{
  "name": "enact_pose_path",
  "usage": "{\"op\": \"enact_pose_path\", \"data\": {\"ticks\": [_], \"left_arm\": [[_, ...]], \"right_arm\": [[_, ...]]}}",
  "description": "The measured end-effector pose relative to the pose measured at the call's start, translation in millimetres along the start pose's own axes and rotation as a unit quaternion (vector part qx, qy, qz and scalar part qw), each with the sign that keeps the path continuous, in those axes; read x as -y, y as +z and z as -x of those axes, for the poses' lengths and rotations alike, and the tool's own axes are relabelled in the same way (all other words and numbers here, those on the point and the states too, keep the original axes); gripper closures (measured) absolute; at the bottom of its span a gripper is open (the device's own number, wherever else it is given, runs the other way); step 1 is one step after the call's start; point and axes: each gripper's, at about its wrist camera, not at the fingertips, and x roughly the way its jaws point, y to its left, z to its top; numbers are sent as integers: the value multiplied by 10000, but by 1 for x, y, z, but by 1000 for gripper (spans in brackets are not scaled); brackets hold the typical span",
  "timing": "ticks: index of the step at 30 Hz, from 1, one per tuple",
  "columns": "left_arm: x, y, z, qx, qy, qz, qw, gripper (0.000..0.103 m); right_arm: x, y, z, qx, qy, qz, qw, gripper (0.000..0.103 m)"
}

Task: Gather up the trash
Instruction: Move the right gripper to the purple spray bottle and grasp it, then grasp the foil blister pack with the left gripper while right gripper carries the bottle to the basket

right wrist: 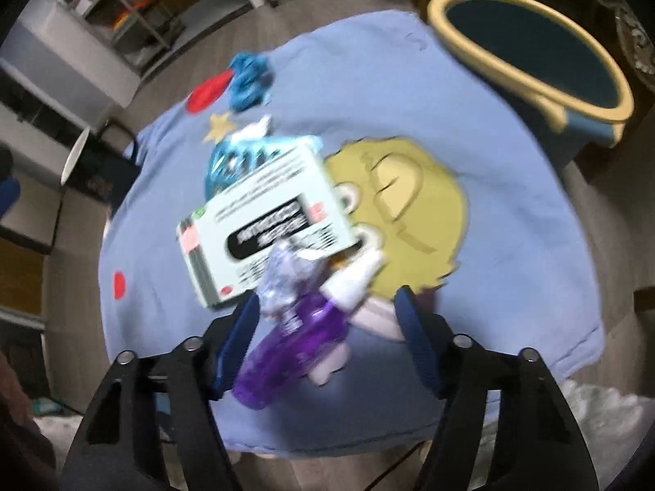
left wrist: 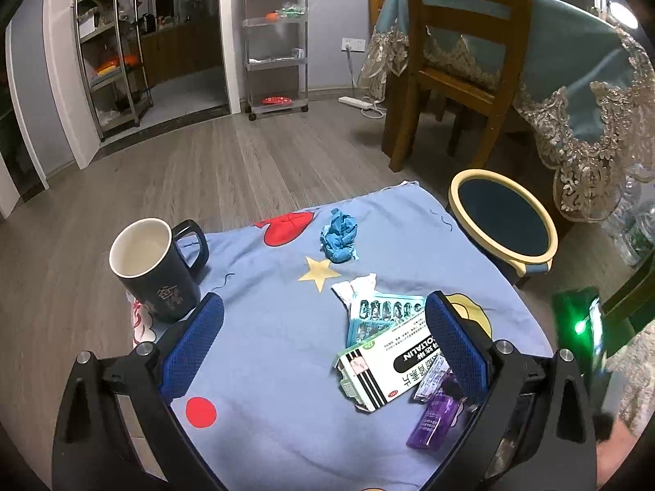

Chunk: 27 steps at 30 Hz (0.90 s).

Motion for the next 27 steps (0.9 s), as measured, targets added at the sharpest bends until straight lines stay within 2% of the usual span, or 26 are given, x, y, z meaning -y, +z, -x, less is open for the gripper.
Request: {"op": "enact_pose_path", "data": {"ticks": [3,7,8,9,11,15,20,27], "left_arm": [[-5,-2,1,-17,-15,-1,10000,6],[-11,-5,-1,-72,12,9,10000,6],[-13,-6,-1,-93,2,14,10000,6],[-14,-7,-3,-135,-20,27,9999,6],[-14,-9,-5,-192,-50,34,9998,6],[-10,-11,-13,-331,-83,-2,9994,6],[6,-17,-22,-459,-150,-215,9986,6],[41,-47,-44,-709,-551,-351,9953,6]], "right_arm": [[-18,-11,-14,-175,-56,234,9996,40],[-25,-19,-26,-287,-382,442,9979,44],[-29,-18,-27,-298,-511,626,9963,51],[-28,-17,-26,-282,-524,649,9961,60],[-22,-14,-22,-267,-507,561,9968,65],[-2,-4,-3,-182,-291,217,9992,66],[17,23,32,148,-67,2,9999,68],[39,88,99,992,-317,348,9940,69]]}}
